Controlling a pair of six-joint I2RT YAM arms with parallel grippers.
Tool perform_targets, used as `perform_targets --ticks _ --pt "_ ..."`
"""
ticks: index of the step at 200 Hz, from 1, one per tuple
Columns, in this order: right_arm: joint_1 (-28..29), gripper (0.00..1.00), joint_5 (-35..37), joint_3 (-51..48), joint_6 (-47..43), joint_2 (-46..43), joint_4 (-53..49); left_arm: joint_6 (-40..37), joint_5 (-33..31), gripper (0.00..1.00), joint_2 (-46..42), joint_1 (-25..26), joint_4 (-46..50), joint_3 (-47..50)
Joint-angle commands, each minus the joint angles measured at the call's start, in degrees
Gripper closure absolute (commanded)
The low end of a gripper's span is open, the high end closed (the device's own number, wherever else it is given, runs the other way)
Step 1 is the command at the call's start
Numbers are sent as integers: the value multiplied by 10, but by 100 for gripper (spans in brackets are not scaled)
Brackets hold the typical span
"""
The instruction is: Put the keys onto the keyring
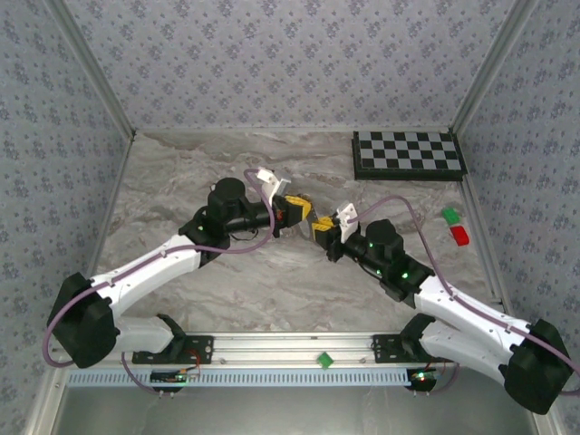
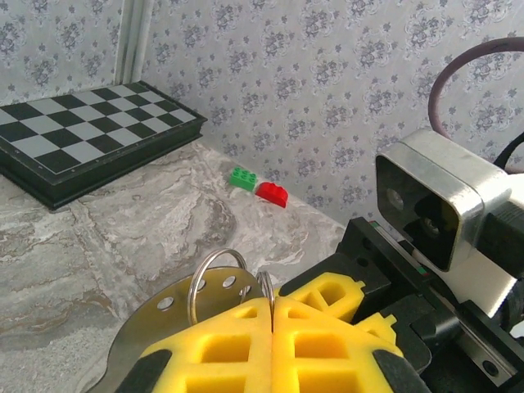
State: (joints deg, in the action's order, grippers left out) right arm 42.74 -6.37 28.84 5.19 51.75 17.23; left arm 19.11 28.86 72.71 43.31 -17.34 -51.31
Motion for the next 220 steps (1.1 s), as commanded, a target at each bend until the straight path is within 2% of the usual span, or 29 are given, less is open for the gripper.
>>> perform_targets --ticks 1,12,24,71,154,171,191,197,209,220 --pt "6 89 9 4 -11 -14 -4 -4 -7 100 -18 5 -17 -11" --pt "7 95 5 7 -12 -18 -10 -7 -13 100 -16 5 -16 -10" --pt "7 97 2 10 -11 -21 -15 -12 -26 100 -15 7 -12 -9" --pt "15 98 -20 24 -7 -19 -24 -44 -81 100 -14 23 -3 -5" --pt "40 97 -17 41 3 -11 -29 -83 -161 100 -19 53 -19 15" --pt "44 91 -15 39 10 -5 -18 -68 -161 100 -21 54 -49 28" --pt "47 89 -15 37 21 2 -8 -41 -152 100 -20 54 -104 49" --pt "47 84 -15 37 24 3 -5 -34 -151 100 -20 54 -120 55" --pt "47 67 -10 35 31 1 -4 -20 -150 100 -20 53 -156 69" --pt "46 64 -1 32 35 -6 -7 -13 -147 100 -19 54 -174 75"
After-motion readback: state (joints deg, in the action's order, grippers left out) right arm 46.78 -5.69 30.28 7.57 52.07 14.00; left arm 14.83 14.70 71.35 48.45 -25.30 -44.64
